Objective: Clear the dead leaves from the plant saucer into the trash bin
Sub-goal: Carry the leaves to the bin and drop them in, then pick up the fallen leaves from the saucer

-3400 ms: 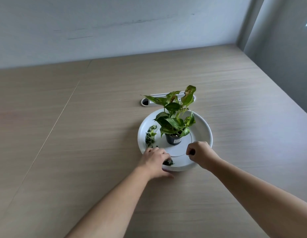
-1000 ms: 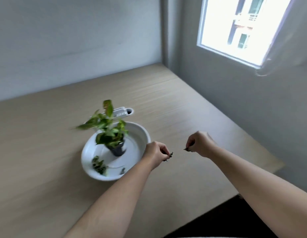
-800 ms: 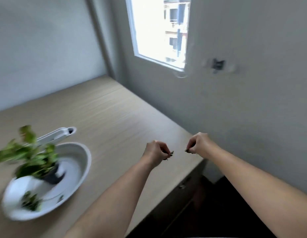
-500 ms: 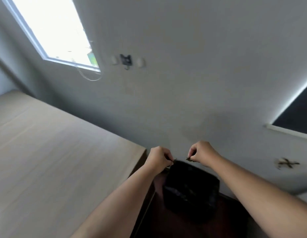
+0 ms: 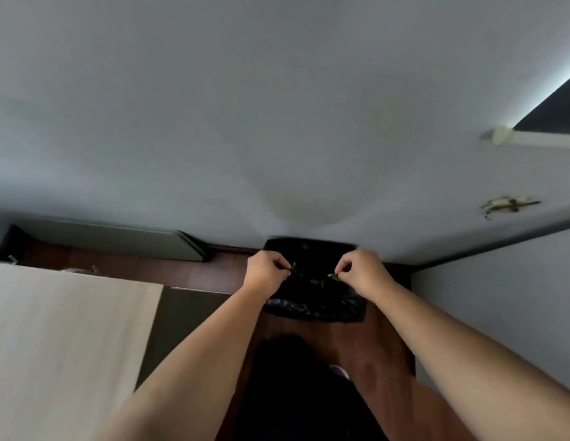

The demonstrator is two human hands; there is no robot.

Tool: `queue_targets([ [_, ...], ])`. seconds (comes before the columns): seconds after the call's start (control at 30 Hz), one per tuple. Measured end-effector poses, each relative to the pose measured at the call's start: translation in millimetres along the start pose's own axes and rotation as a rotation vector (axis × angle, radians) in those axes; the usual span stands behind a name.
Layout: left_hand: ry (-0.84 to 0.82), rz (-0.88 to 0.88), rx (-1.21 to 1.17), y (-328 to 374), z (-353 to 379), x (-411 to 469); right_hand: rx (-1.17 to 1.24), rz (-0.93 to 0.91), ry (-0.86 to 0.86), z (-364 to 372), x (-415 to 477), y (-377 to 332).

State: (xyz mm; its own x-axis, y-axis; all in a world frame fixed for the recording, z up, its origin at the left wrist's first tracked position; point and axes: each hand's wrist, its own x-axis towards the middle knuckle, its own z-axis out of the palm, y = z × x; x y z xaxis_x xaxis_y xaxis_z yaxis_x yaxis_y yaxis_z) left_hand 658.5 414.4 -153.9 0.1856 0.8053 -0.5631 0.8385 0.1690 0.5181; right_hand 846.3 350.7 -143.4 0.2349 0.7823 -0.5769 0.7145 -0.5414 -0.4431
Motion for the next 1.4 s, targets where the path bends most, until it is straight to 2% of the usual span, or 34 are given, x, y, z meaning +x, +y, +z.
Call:
queue_targets([
  [0.13, -0.163, -0.012, 0.018, 3, 6, 27, 0.009, 0.017, -0.085, 8, 17, 3],
  [0.23, -0.184, -0.021, -0.01, 5, 1, 30, 0.027, 0.034, -0.105, 7, 17, 7],
  [0.5, -0.028, -0.006, -0.06, 16, -47, -6, 0.06, -0.032, -0.044, -29, -6, -19],
  [0.77, 0.251, 0.033, -0.079, 6, -118, -115, -0.027, -0.339, 0.006, -49, -58, -116],
  [0.93, 0.479, -0.047, -0.107, -52, -169, -213, -0.105, -0.622, -0.055, -15, -117, -212],
  [1.07, 0.678, -0.217, -0.171, -127, -193, -310, -0.219, -0.872, -0.157, 50, -186, -289],
  [1.23, 0.833, -0.477, -0.349, -234, -171, -431, -0.358, -1.112, -0.335, 150, -281, -344],
  [1.4, 0.946, -0.661, -0.467, -336, -146, -527, -0.49, -1.268, -0.45, 243, -364, -383],
])
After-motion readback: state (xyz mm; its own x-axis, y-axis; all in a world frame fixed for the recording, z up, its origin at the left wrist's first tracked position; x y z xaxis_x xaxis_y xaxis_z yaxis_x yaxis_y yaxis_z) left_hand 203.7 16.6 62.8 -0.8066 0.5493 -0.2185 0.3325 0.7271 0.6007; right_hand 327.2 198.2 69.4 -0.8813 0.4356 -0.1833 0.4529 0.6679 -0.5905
